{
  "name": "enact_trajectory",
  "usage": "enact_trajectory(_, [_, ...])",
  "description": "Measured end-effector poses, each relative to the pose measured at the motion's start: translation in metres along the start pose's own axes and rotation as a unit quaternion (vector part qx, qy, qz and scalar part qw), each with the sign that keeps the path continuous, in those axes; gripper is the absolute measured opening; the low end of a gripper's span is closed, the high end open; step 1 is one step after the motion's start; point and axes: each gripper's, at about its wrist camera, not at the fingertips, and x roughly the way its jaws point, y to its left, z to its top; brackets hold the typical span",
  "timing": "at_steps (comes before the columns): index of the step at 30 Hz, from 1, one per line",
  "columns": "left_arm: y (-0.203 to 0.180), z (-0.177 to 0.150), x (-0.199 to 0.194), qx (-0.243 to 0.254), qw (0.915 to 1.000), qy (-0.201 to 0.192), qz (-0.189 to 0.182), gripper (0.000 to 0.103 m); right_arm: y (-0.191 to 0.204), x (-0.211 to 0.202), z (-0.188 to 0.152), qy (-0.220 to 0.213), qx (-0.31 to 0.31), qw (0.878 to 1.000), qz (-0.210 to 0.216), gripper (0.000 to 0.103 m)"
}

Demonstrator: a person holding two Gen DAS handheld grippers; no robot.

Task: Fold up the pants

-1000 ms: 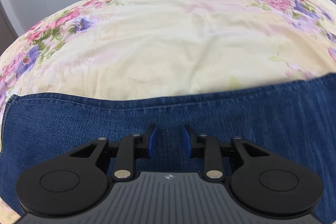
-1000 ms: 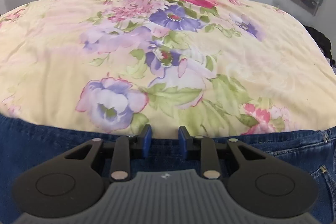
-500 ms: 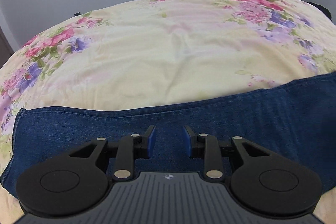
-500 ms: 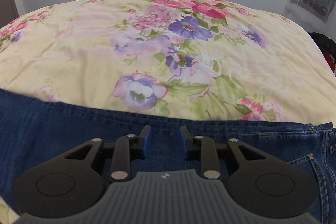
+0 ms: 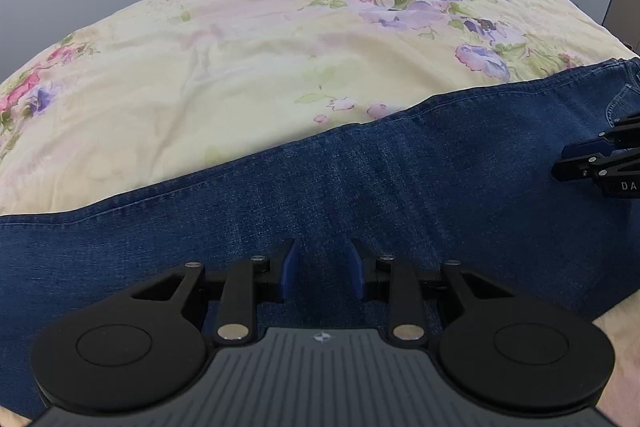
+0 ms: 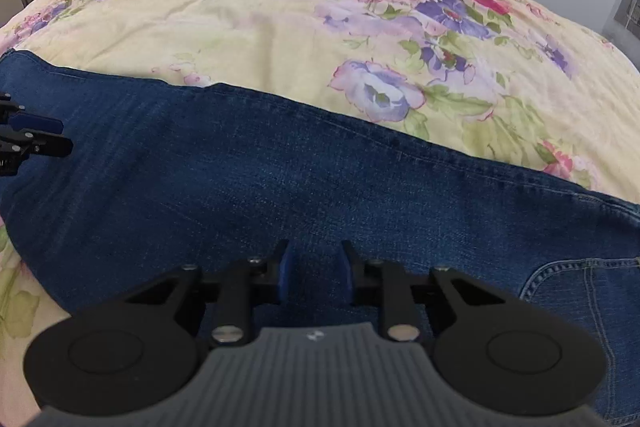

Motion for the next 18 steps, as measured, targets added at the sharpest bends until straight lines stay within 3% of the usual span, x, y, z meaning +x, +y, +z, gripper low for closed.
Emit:
enact_trajectory(7, [0.021,0.024,0.042,-0.072,0.9967,-0.038,-0.003,0.035,-0.011,0.038,0.036,-0.024,0.017,1.000,0.008,0.020])
enact_trajectory(11, [0.024,0.036,0.057,-0.077,0.9959,-0.046,0.006,0.032,-0.020,0.058,0.058,-0.031,0.046,0.998,0.015,0.018])
enact_trajectory(15, [0.027,0.041,0.056,-0.105,0.9926,-0.057,0.023,0.031,-0.026,0.065,0.064,-0.026,0.070,0.997,0.023,0.018])
enact_trajectory(18, [0.024,0.039,0.040,-0.094,0.9933,-0.057,0.036,0.031,-0.030,0.049,0.062,-0.032,0.077,0.996,0.029,0.018])
